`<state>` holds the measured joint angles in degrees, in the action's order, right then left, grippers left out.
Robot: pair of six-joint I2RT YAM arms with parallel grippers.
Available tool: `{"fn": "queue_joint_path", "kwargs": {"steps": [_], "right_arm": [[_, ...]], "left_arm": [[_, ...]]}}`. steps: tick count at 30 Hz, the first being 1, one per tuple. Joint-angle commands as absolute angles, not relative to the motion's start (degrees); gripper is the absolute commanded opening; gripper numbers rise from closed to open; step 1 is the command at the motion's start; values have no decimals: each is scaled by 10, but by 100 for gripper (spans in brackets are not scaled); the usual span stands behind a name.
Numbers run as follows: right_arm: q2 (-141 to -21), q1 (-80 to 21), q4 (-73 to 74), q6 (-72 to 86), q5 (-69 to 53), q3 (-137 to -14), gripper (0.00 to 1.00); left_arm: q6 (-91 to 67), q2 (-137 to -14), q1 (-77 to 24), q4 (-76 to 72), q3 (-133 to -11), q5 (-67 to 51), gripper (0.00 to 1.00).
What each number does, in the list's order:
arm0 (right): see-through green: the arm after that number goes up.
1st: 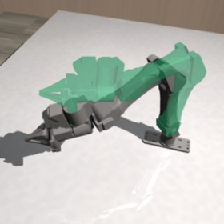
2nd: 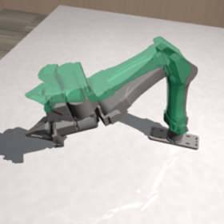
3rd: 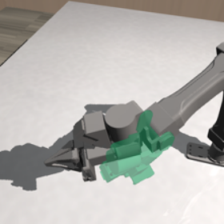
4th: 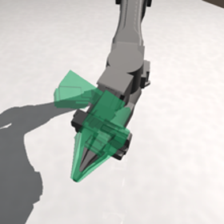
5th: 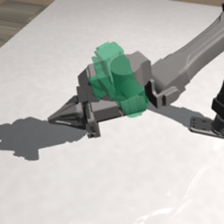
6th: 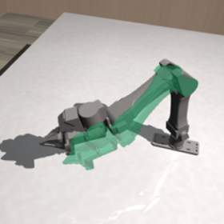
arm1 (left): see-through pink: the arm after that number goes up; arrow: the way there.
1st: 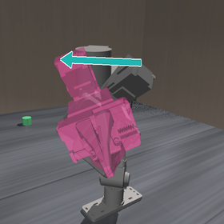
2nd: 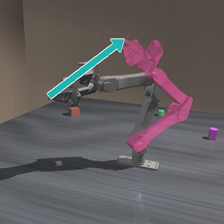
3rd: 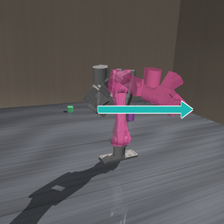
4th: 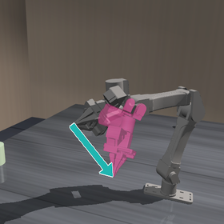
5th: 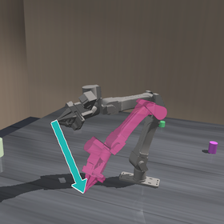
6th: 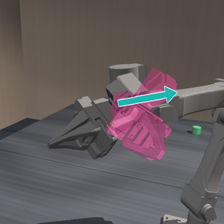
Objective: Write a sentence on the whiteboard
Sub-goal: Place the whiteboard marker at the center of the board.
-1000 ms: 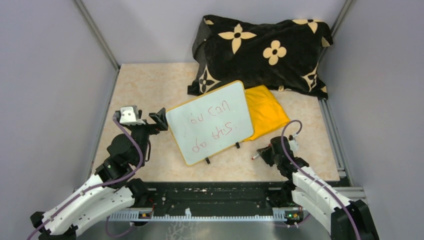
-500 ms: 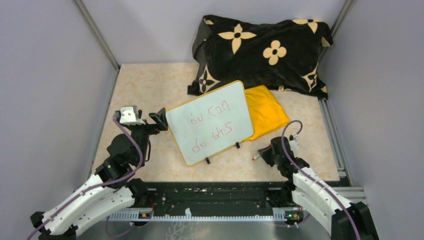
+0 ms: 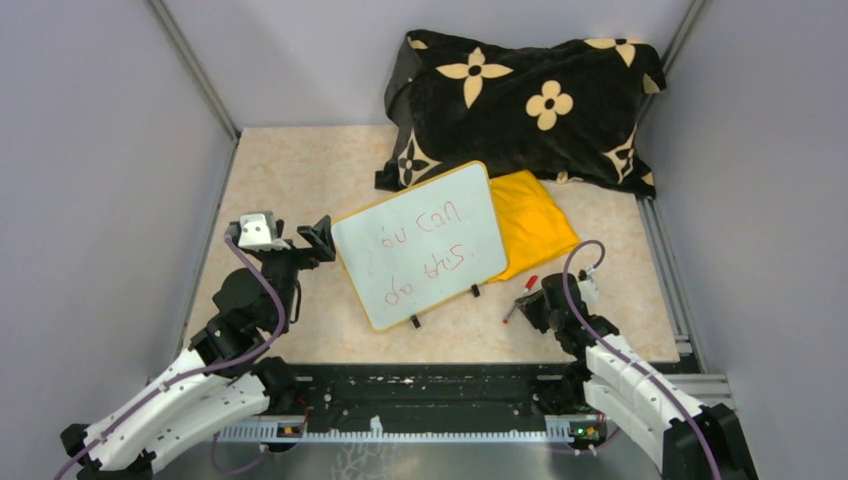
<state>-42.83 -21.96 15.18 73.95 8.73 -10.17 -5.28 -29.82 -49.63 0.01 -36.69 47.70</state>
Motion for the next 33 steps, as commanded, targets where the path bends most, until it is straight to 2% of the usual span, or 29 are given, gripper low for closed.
{"fn": "queue_joint_path", "kwargs": {"steps": [1,9,19,30,33], "right_arm": [[-445,-214,203,716,114,-100,21],[-469,-214,190,706,114,-103,20],[-477,-214,186,700,117,-106,12],[-473,-214,187,700,115,-103,10],[-469,-214,191,700,115,-104,16]], "left_arm": [[-51,-294,-495,-10,-366,472,99],[-51,-297,-495,-10,-365,470,99],[-50,-300,-495,-12,-364,470,99],[-50,-299,-495,-12,-365,470,99],[-50,-298,-495,-12,-365,470,99]]}}
